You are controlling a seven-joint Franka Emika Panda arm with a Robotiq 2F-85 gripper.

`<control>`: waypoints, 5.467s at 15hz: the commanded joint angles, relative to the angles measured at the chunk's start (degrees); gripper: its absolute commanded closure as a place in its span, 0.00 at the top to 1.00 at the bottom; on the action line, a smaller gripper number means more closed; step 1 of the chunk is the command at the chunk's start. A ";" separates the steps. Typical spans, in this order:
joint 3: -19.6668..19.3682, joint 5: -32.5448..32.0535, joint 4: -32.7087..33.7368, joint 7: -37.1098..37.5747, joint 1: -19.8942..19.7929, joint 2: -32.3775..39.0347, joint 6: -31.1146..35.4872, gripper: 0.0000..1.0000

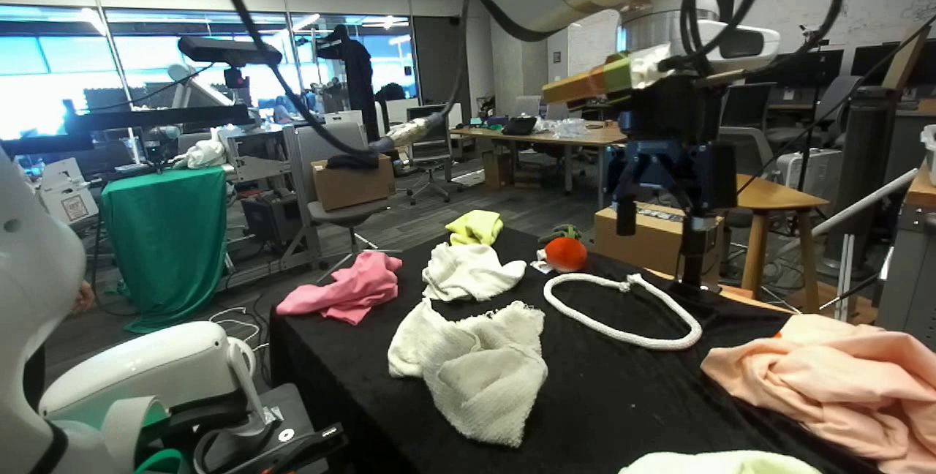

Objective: Pile the t-shirts and towels on the left side of the table

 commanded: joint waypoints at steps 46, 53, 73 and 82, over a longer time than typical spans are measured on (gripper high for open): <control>-0.49 10.27 62.17 -0.54 -9.39 47.97 -26.23 1.00; -0.07 9.25 45.25 -0.90 -9.30 40.39 -16.38 1.00; -4.04 10.98 14.61 -1.92 -6.27 27.93 19.67 1.00; -4.45 13.02 16.20 0.07 -5.79 31.21 27.24 1.00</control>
